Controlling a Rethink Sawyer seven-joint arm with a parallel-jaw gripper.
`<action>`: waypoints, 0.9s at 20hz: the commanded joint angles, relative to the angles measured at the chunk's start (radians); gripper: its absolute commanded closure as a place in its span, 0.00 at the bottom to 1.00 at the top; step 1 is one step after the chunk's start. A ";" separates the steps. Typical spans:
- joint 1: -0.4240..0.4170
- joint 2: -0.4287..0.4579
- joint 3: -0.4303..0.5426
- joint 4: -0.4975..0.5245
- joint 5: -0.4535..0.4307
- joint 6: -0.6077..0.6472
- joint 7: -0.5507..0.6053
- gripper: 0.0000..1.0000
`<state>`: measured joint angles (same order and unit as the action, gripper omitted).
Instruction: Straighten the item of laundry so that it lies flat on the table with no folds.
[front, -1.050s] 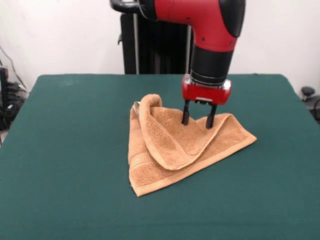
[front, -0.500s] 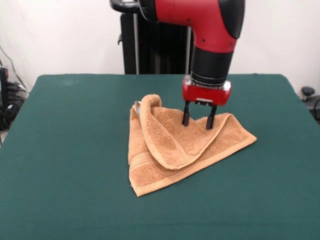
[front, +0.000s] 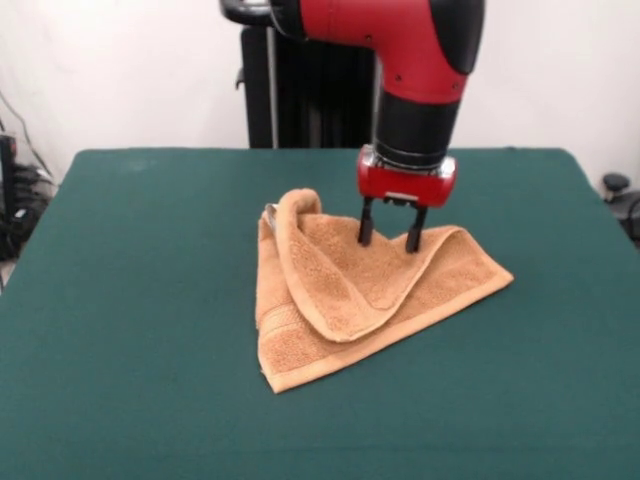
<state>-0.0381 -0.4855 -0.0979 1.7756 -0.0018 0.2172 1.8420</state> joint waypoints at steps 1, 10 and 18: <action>-0.024 0.106 0.118 -0.183 -0.002 0.180 0.012 0.00; -0.042 0.179 0.130 -0.311 -0.032 0.233 -0.018 0.00; -0.043 0.192 0.137 -0.365 -0.045 0.287 -0.017 0.00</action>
<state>-0.0861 -0.3688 -0.0735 1.5271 -0.0112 0.4754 1.8420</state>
